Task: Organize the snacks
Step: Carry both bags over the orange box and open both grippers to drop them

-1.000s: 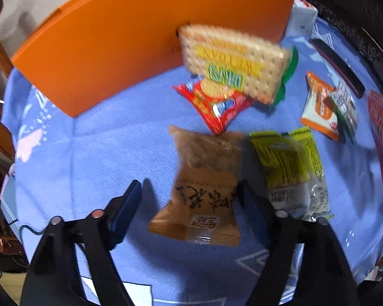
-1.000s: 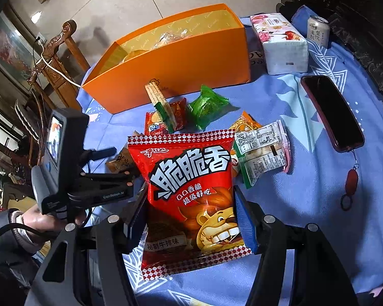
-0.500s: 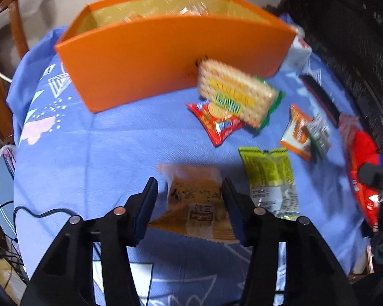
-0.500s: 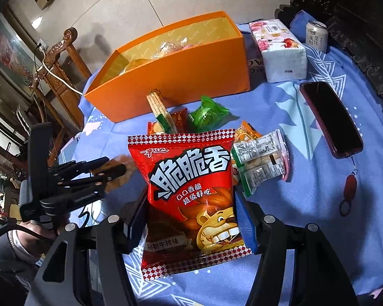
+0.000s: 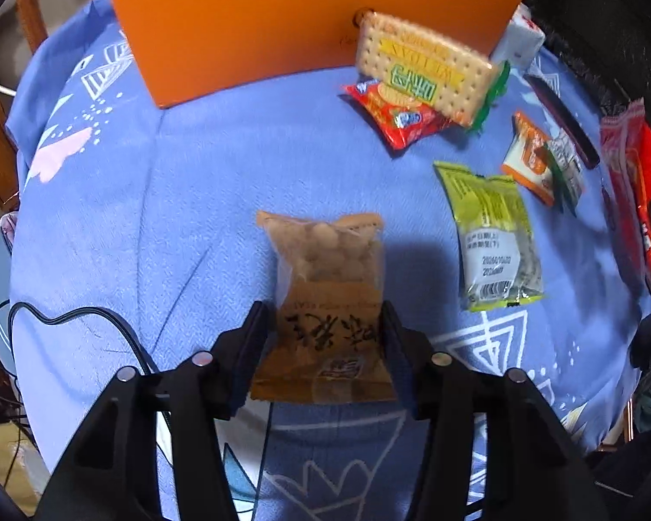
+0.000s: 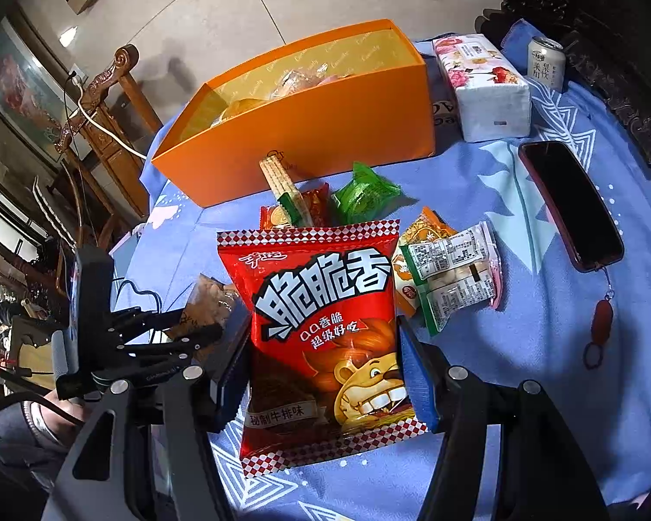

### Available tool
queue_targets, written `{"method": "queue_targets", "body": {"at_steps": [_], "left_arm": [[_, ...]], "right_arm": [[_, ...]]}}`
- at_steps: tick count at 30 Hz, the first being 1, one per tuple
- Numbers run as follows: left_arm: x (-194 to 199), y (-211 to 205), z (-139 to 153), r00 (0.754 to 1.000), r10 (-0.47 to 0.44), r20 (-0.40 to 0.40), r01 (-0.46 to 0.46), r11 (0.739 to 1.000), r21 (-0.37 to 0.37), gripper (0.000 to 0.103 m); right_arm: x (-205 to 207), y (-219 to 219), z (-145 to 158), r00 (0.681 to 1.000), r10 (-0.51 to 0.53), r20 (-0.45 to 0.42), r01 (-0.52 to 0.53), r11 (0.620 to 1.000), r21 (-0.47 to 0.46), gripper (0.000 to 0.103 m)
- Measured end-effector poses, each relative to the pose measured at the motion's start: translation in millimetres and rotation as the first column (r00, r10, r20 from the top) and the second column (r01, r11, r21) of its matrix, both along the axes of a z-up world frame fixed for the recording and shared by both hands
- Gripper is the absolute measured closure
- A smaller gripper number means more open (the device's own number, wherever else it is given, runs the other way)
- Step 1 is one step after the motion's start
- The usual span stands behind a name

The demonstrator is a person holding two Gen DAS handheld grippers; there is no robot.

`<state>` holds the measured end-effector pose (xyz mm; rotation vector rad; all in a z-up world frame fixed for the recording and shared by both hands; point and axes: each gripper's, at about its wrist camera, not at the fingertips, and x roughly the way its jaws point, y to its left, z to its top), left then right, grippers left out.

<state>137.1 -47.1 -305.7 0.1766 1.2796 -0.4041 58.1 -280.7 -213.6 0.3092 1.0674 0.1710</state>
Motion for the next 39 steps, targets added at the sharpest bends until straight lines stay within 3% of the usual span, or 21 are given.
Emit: {"method": "queue_targets", "body": {"at_steps": [1,3,5,6,10,14,20,25,32,38,39], "left_arm": [[1.1,-3.8,-1.8,1.0,-0.018,-0.016,0.018,1.0,-0.003,0.034],[1.0,-12.4,-3.5,0.999,-0.038,-0.008,0.038,0.999,0.037,0.034],[0.9,-17.9,-4.6,0.998,-0.061,0.021,0.059,0.995,0.083,0.045],[2.3,-16.9,-3.1,0.998,-0.064,0.027,0.062,0.995,0.08,0.058],[8.4,-4.4,0.8,0.999,-0.043,0.009,0.043,0.998,0.034,0.067],[6.4,12.6,15.9,1.0,0.001,0.027,-0.001,1.0,-0.02,0.068],[5.0,26.8,60.3,0.994,0.054,0.09,-0.045,0.993,-0.105,0.068],[16.4,30.9,113.6,0.981,0.083,0.175,-0.053,0.984,-0.171,0.068],[78.0,19.7,194.6,0.938,0.109,0.33,-0.025,0.968,-0.25,0.068],[149.4,-1.4,242.4,0.898,0.118,0.425,-0.013,0.97,-0.241,0.067],[160.8,-4.6,245.2,0.892,0.128,0.434,-0.028,0.973,-0.228,0.056]], "right_arm": [[-0.2,0.3,0.4,1.0,0.0,0.001,0.0,1.0,0.001,0.04],[-0.4,1.0,1.0,1.0,0.0,0.003,0.0,1.0,-0.003,0.04],[-0.9,0.4,1.7,1.0,0.0,0.004,0.0,1.0,-0.007,0.04],[-1.4,0.2,2.2,1.0,-0.002,0.005,0.002,1.0,-0.009,0.04],[-2.1,-3.9,3.6,1.0,-0.024,0.006,0.024,1.0,0.001,0.04],[-2.7,-5.5,4.7,0.999,-0.034,0.007,0.033,0.999,0.006,0.04],[1.3,-3.0,11.2,0.999,-0.024,0.021,0.024,1.0,0.008,0.04],[14.4,-0.2,35.2,0.997,-0.006,0.072,0.005,1.0,0.008,0.04],[74.2,2.4,100.2,0.97,0.037,0.239,-0.035,0.999,-0.014,0.04],[149.9,10.4,153.8,0.922,0.082,0.377,-0.06,0.996,-0.072,0.04],[158.7,11.6,157.7,0.919,0.087,0.385,-0.062,0.995,-0.078,0.038]]}}
